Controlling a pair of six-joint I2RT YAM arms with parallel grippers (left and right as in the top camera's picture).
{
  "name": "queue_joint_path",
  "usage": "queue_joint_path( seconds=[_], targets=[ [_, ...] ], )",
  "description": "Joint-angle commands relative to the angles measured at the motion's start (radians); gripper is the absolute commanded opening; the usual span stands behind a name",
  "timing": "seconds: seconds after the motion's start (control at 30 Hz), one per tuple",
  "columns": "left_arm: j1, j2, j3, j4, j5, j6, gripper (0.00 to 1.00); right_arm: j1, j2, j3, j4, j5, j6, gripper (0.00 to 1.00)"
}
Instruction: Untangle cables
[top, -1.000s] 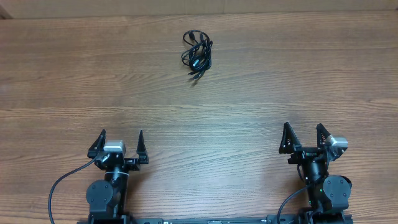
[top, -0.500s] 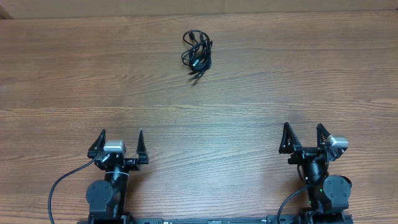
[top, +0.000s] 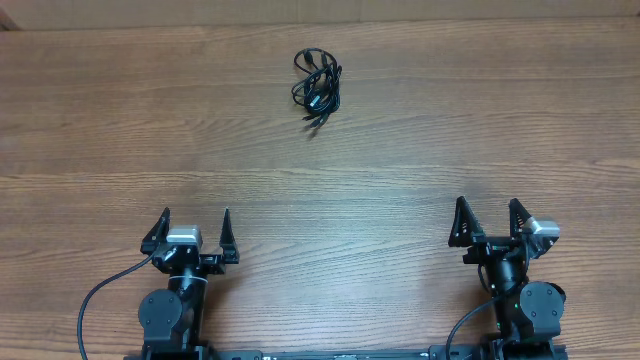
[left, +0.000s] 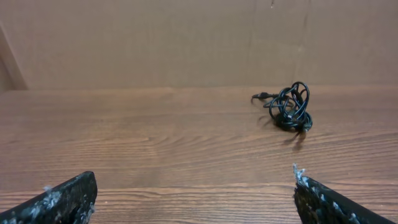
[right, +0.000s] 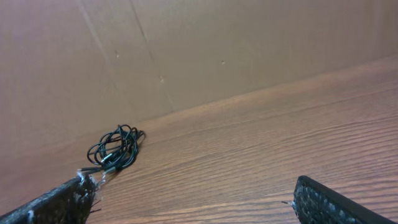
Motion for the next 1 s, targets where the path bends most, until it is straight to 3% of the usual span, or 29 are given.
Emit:
queue_joint_path(
  seconds=[0.0,0.8,0.97],
  targets=[
    [0.005,-0.007,-0.004,-0.002,-0.006,-0.006,1.0,-0.003,-0.01,-0.01,0.005,0.013,-0.007,1.0],
    [0.005,-0.007,-0.004,-0.002,-0.008,-0.003,1.0,-0.003,-0.01,-0.01,0.005,0.013,-0.007,1.0],
    [0.005,-0.007,-0.004,0.005,0.055,-0.048,1.0,-0.003,-0.01,-0.01,0.005,0.013,-0.007,1.0]
  ],
)
